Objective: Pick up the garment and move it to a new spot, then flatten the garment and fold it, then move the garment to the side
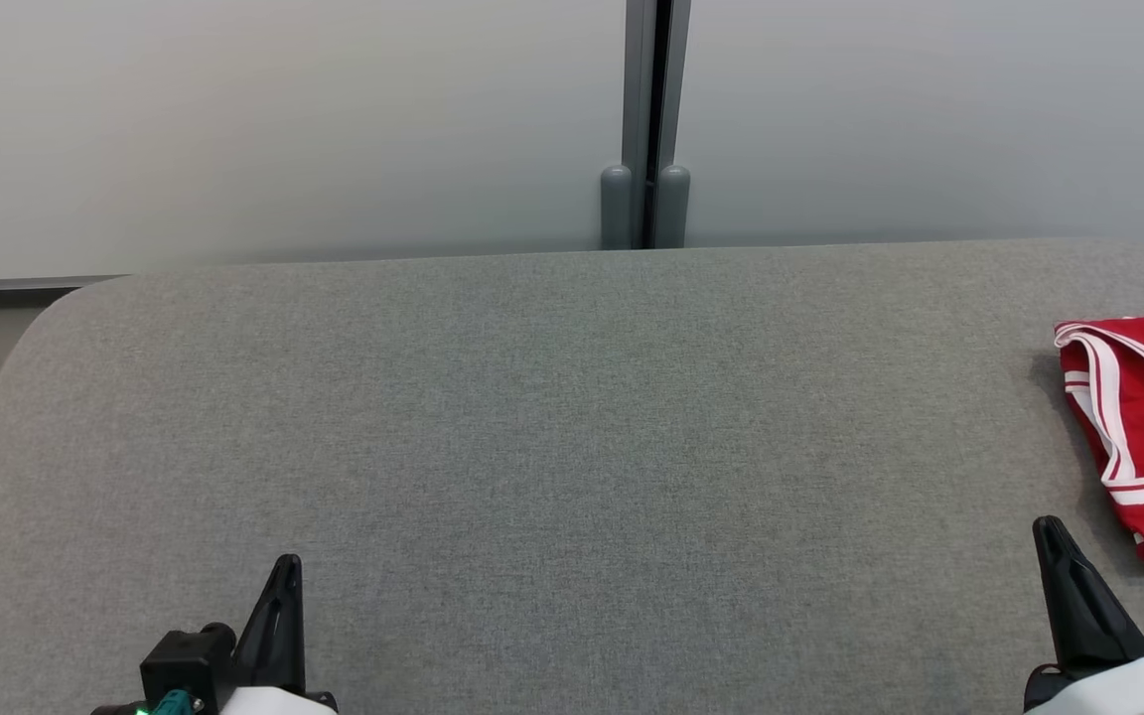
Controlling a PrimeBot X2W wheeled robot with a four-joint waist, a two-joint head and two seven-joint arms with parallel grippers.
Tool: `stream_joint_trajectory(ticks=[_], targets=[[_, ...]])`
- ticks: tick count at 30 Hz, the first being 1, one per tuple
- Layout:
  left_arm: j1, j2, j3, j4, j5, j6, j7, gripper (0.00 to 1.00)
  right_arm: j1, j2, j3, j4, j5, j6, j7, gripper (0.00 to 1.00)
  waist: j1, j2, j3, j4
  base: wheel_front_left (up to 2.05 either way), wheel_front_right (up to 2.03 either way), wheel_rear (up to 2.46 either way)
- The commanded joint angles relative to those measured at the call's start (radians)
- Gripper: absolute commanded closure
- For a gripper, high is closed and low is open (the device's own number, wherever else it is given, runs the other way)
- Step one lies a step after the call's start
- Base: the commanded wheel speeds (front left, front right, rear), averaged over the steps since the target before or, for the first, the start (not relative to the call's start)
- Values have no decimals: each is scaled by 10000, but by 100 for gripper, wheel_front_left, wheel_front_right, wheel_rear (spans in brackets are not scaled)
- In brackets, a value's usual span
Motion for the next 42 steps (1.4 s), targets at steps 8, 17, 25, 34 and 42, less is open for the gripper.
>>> stream_joint_trajectory(ticks=[8,17,25,34,42], targets=[[-374,-75,467,-110,-1617,-343,380,100,-429,5,-96,290,1672,0,-7,100,0,0,3,-37,0,0,0],[-546,-209,826,-86,-3058,-626,746,100,-735,84,-166,704,3144,0,-5,100,0,0,7,-76,0,0,0],[-675,-314,1116,-64,-4222,-849,1043,100,-983,150,-220,1036,4330,0,-3,100,0,0,11,-111,0,0,0],[-854,-456,1510,-33,-5776,-1158,1446,100,-1308,235,-289,1477,5921,0,0,100,0,0,17,-163,0,0,0],[-973,-546,1744,-13,-6718,-1348,1694,100,-1505,293,-335,1754,6875,1,3,100,0,0,21,-198,0,0,0]])
